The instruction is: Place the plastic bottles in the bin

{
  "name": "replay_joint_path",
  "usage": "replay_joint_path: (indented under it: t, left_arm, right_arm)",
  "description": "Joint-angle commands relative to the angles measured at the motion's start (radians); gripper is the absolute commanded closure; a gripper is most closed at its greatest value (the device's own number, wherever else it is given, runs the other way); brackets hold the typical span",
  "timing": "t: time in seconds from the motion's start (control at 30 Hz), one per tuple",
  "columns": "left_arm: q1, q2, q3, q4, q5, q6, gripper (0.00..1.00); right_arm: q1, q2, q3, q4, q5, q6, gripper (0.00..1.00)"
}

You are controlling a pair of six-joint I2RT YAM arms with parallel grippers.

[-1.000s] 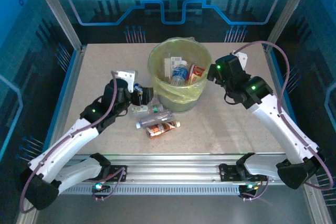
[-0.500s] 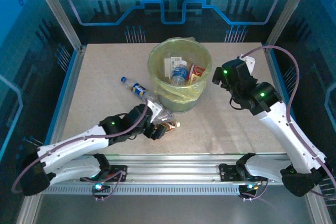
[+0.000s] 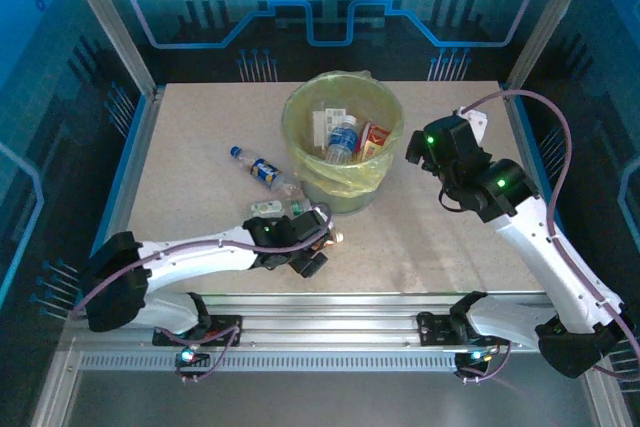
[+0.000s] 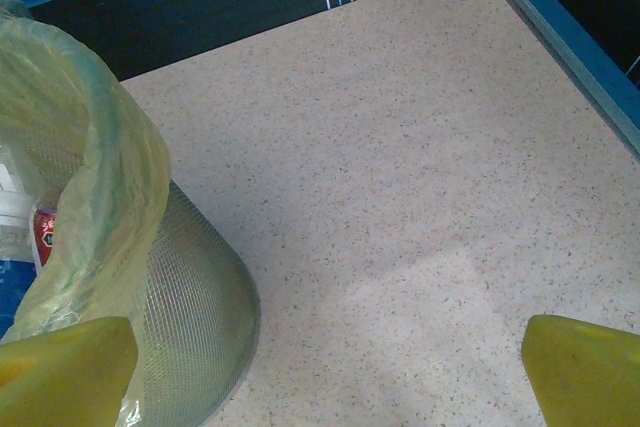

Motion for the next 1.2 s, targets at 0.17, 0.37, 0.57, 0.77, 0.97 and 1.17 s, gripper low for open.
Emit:
replay_joint_path:
  t: [0.17,0.37,0.57,0.77,0.97,1.17]
  left_arm:
    - [-0.012,0.092,0.062,-0.093,-0.089,-0.031,0.07]
    - [-0.038,0.147,0.09,-0.116,-0.096,-0.036,0.15]
    - [-0.069,0.172,0.105,-0.13,-0.084,-0.053,0.2]
    - [-0.077,0.193,0.117,-0.132,-0.067,-0.073,0.24]
    - [-0.078,0.22,0.124,-0.118,-0.055,-0.085,0.22]
    - [-0.078,0.252,0.131,-0.104,-0.038,-0.091,0.22]
  right_arm:
    - [-0.016,0.017,0.016,-0.004,0.02,0.007,0.0]
    - [-0.016,0.039,0.025,-0.001,0.015,0.003,0.0]
    - [-0.016,0.043,0.029,-0.001,0.015,0.0,0.0]
    - [-0.016,0.044,0.022,0.003,0.016,-0.001,0.0]
    - [-0.017,0.043,0.021,0.002,0.02,-0.003,0.0]
    - [-0.017,0.041,0.014,0.003,0.021,-0.001,0.0]
